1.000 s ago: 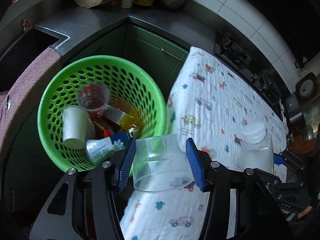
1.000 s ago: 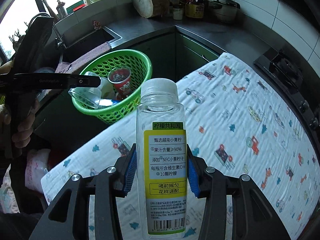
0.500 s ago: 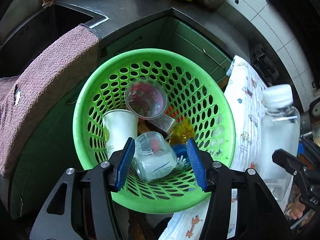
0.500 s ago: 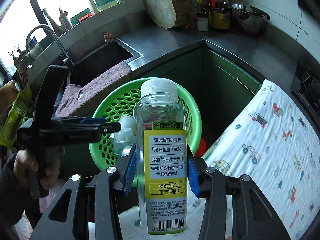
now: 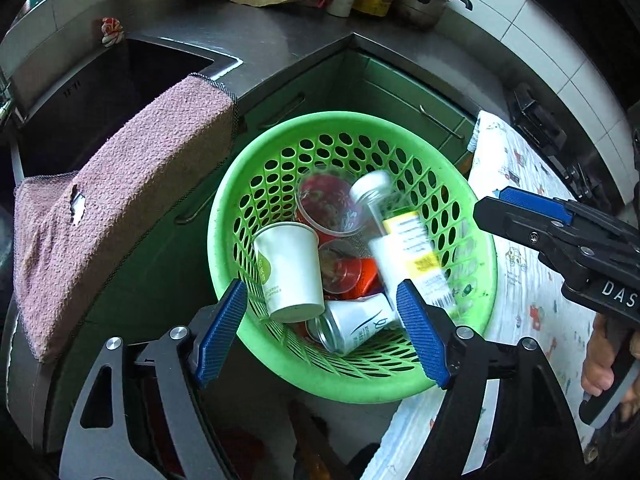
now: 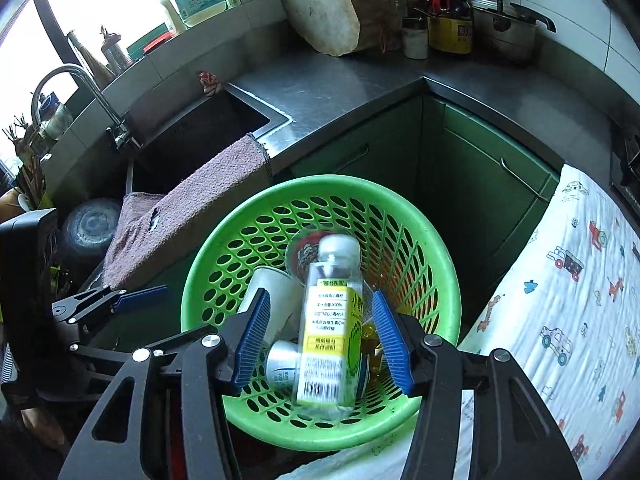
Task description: Collect trash
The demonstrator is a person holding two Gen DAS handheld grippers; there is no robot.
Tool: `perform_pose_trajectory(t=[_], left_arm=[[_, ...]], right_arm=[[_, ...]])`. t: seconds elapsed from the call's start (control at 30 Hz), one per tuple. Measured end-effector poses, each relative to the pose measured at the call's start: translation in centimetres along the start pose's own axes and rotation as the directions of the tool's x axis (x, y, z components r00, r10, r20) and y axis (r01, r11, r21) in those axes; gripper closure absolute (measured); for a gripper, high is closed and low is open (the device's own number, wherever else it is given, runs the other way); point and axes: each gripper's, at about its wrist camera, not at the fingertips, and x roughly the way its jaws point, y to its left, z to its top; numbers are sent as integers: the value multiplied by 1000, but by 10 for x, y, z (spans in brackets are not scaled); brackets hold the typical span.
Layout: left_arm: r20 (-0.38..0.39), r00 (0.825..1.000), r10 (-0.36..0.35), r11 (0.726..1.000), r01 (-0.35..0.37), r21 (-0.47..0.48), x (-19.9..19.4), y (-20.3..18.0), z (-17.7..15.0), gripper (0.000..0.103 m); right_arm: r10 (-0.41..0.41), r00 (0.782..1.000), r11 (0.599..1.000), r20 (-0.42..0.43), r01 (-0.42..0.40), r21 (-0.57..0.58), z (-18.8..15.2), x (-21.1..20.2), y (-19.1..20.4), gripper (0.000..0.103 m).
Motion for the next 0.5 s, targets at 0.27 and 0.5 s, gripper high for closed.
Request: perform_pose_trajectory(t=[0.27, 0.5], left_arm=[[61, 997, 53, 996, -57, 64, -22, -14, -9, 18], [147, 985, 89, 991, -102, 83, -57, -39, -29, 13]], right_arm=[[-61, 997, 998, 50, 62, -1, -23, -36, -2, 36], [-138, 986, 990, 94, 136, 26, -71, -85, -15, 24]])
